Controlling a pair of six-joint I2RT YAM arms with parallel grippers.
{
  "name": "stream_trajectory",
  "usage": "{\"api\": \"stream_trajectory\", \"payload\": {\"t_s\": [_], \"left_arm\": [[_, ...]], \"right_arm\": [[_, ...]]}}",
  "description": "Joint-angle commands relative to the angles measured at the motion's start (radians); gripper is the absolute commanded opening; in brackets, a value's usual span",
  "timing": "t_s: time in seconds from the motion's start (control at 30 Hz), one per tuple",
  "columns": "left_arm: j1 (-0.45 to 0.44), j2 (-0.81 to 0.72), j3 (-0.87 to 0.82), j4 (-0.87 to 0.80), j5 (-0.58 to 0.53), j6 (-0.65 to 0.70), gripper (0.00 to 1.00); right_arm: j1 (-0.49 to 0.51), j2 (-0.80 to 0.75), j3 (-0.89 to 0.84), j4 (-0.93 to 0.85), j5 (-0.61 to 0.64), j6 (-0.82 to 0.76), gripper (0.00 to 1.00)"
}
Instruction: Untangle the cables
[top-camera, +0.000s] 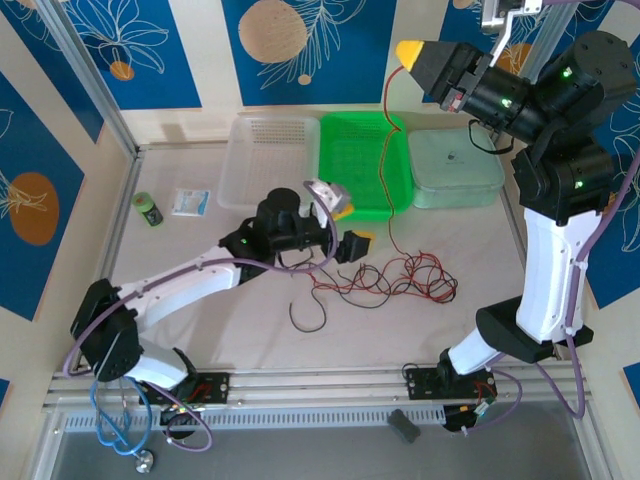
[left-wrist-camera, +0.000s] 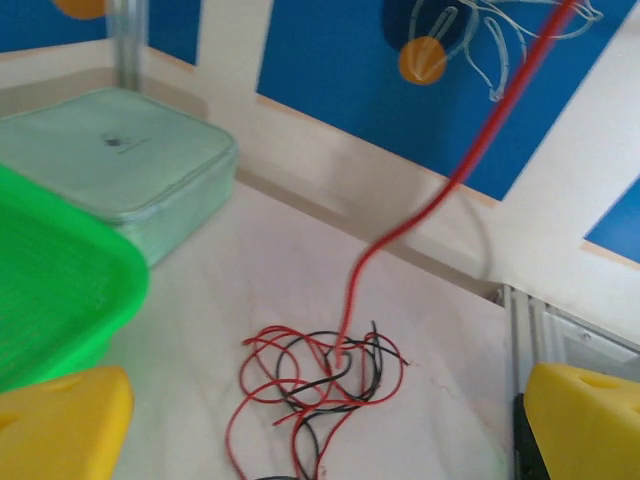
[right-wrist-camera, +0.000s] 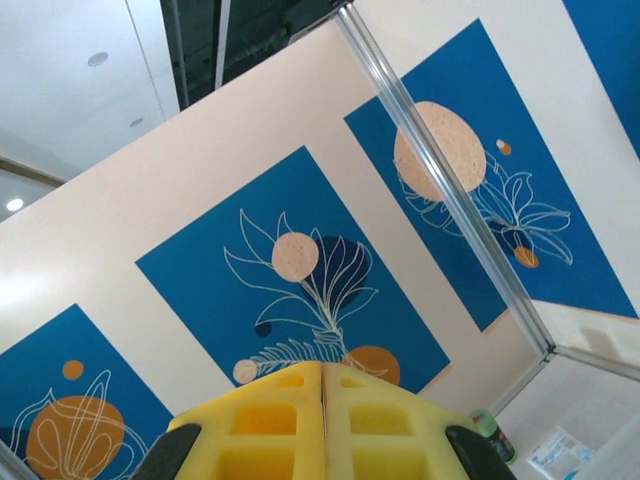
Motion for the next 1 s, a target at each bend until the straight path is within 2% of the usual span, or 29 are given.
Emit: {"api": "stream_trajectory", "payload": {"t_s": [0.0, 0.1, 0.17, 0.3, 0.5, 0.63, 0.8, 0.97], "left_arm": [[-0.033, 0.034, -0.073, 0.206, 0.023, 0.006, 1.00], [-0.058, 0.080, -0.215, 0.447, -0.025, 0.002, 1.00], [-0.068, 0.134, -0.255, 0.545, -0.048, -0.016, 1.00], [-0.094, 0.283, -0.208, 0.644, -0.023, -0.059, 1.00], [-0.165, 0.501, -0.131, 0.972, -0.059, -0.140, 1.00], [-0.183, 0.598, -0.055, 1.029, -0.082, -0.177, 1.00], [-0.202, 0.623, 0.001, 1.008, -0.108, -0.112, 1.00], [-0.202, 0.682, 0.090, 0.993, -0.203, -0.066, 1.00]], "right_arm": [[-0.005, -0.014, 0.050, 0.087, 0.072, 0.006, 0.00], [-0.005, -0.024, 0.045, 0.156, 0.132, 0.010, 0.00], [-0.004, -0.029, 0.032, 0.212, 0.158, 0.021, 0.00], [-0.001, -0.020, 0.025, 0.307, 0.190, 0.055, 0.00], [0.008, -0.012, 0.033, 0.344, 0.243, 0.056, 0.00], [0.009, -0.012, 0.033, 0.348, 0.264, 0.048, 0.00], [0.012, -0.009, 0.030, 0.347, 0.269, 0.050, 0.00], [0.018, -0.005, 0.018, 0.346, 0.266, 0.059, 0.00]]}}
